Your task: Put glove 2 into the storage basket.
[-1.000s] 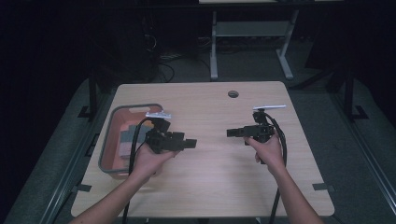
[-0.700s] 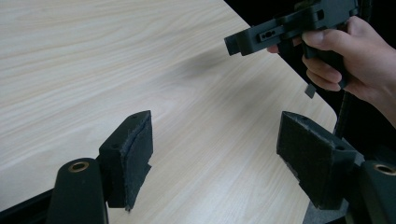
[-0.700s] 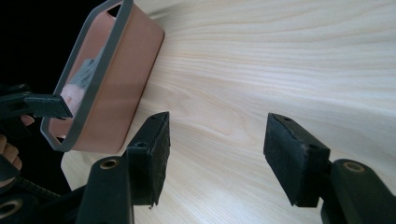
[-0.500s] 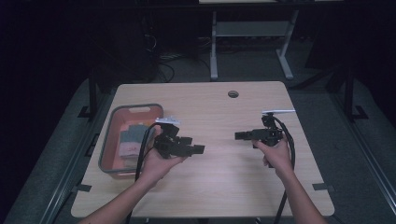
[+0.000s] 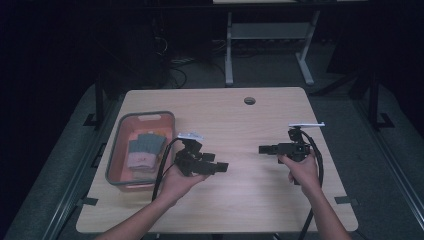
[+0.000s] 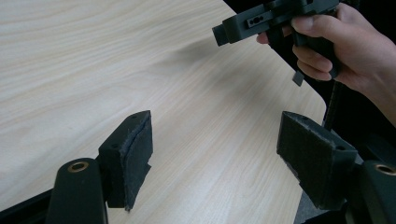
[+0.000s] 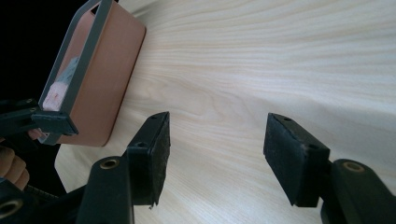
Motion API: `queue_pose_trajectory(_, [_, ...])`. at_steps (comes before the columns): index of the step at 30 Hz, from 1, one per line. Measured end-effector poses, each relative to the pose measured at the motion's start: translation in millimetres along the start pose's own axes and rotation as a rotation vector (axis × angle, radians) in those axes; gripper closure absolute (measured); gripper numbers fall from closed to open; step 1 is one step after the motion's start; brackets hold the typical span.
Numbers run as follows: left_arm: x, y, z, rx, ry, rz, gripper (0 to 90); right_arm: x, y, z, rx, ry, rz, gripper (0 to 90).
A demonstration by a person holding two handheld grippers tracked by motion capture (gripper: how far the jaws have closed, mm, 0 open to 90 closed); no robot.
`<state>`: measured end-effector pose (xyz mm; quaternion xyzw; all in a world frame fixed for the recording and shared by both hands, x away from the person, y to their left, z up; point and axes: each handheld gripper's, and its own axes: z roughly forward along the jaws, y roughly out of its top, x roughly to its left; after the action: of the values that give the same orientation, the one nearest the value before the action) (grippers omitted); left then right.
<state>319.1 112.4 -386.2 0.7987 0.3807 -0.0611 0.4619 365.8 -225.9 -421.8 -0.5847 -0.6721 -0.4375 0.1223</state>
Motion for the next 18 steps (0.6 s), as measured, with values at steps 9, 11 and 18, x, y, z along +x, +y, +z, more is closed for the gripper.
queue_pose_trajectory(9, [-6.8, -10.7, 13.4, 0.007, -0.024, 0.01, 26.7, -10.4, -11.1, -9.2, -0.016, 0.0, 0.019, 39.9])
queue_pose_trajectory(11, [-7.4, -12.2, 14.5, 0.008, -0.025, 0.014, 26.7, -11.5, -12.7, -9.8, -0.014, -0.002, 0.022, 39.6])
queue_pose_trajectory(18, [-12.2, -26.4, 17.4, 0.001, -0.035, 0.018, 26.4, -16.1, -29.4, -13.2, -0.009, 0.001, 0.014, 38.7])
